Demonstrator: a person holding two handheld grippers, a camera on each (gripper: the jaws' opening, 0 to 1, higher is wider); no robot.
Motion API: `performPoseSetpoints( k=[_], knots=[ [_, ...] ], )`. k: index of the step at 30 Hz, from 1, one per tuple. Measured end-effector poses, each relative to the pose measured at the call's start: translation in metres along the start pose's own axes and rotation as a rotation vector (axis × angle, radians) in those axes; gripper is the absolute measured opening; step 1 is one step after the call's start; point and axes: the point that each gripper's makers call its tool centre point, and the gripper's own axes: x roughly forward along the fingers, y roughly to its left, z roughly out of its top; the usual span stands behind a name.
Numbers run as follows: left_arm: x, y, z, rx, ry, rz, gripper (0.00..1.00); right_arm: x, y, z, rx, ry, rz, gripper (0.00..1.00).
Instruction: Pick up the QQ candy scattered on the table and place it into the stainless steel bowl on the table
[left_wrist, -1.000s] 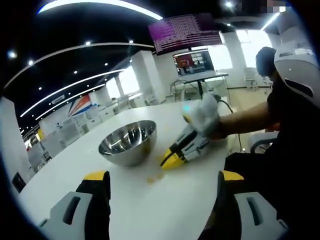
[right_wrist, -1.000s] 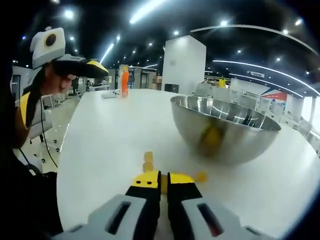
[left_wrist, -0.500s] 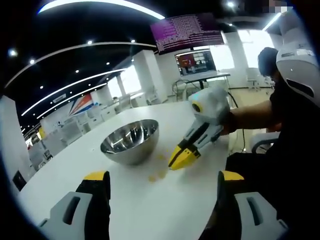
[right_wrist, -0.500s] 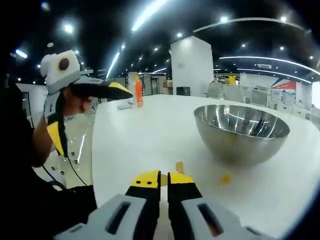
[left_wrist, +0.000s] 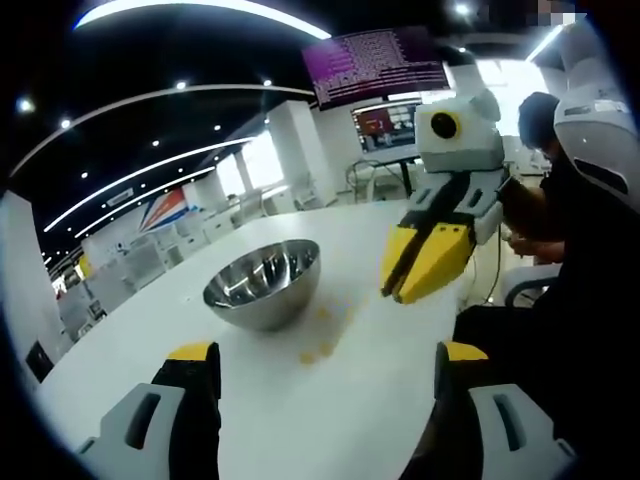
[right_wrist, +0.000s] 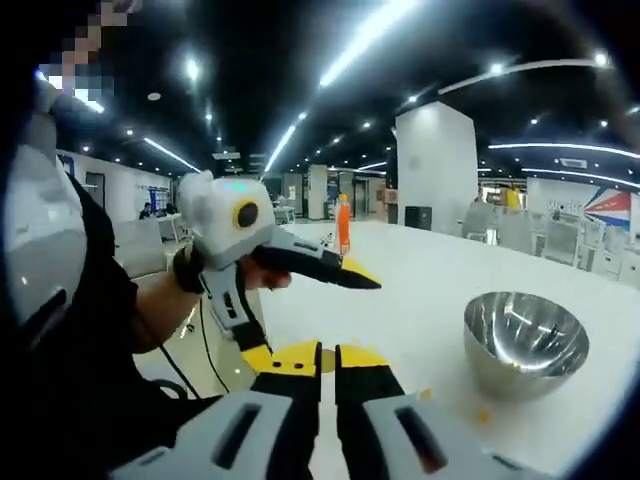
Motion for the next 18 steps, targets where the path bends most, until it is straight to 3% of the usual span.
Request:
performPoseSetpoints(
  k=[5,10,18],
  knots=[
    [0.0,0.0,-0.001,0.002,0.005,-0.001,0.89,-0.016,0.007,0.055,-0.059,-0.079,0.024,0.04],
    [-0.001,0.0,0.0,-0.001,-0.002,0.0,0.89,-0.029,0.004,0.092,-0.067,-0.144,0.026,0.04],
    [-0.001,-0.002,-0.001,0.004,0.004,-0.007,0.89,-0.052,-0.02,0.152,-0.183,-0.249,-0.063,0.04]
  ],
)
